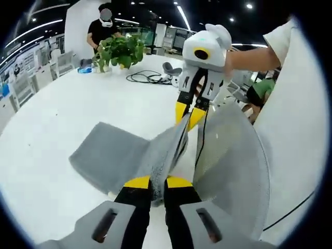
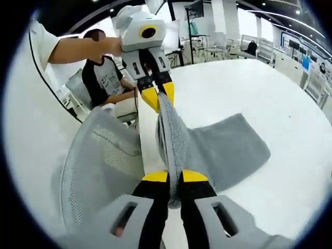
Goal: Fold the towel on the table until its edges align and the towel forms a compact rectangular stack.
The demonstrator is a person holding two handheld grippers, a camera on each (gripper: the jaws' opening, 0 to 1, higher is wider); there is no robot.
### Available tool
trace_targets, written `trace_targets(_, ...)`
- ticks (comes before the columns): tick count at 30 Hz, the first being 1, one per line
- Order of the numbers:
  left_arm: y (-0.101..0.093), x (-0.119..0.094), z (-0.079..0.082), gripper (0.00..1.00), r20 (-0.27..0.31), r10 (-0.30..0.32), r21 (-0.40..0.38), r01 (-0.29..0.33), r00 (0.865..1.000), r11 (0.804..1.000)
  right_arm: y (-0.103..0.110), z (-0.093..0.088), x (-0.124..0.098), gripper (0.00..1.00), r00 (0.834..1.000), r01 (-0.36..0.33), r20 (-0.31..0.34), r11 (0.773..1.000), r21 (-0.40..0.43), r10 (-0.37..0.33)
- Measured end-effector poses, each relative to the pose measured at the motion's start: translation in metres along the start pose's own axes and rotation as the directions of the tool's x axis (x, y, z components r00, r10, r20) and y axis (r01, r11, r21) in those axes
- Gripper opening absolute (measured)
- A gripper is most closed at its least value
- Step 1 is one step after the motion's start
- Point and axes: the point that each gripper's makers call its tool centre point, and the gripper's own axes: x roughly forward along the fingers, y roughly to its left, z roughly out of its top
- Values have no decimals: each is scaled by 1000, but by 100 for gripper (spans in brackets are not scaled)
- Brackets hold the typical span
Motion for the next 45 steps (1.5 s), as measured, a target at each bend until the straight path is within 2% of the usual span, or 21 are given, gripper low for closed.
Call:
trace_targets(4, 11, 3, 4, 9, 6, 28, 1, -28, 1000, 1000, -19, 7, -1, 5, 997, 76, 25, 997, 14, -76)
trace_targets(6, 17, 5, 6, 9, 7, 41, -8, -41, 999, 999, -29, 8, 0, 5, 992, 125, 27, 992, -14, -125)
trace_targets(10, 28, 9, 12, 9, 7, 68, -8, -68, 998, 998, -41, 12, -1, 5, 984, 173, 39, 985, -5, -173)
trace_targets(13, 37, 11, 16, 9, 16, 98, 8, -98, 995, 995, -53, 15, -2, 5, 977, 204, 58, 978, 31, -206)
trace_targets(24, 71, 24, 20, 9, 34, 192, 31, -194, 981, 981, -84, 18, 4, 5, 955, 279, 84, 958, 60, -283)
trace_targets(31, 90, 34, 16, 9, 25, 246, 36, -247, 969, 968, -107, 15, 17, 6, 939, 333, 79, 942, 35, -335)
trace_targets(38, 111, 45, 10, 9, 14, 293, -42, -293, 956, 955, -127, 14, 28, 6, 932, 360, 56, 933, -15, -358)
trace_targets(45, 127, 56, 3, 10, -15, 318, -31, -319, 948, 947, -142, 10, 40, 7, 931, 365, 36, 931, -13, -365)
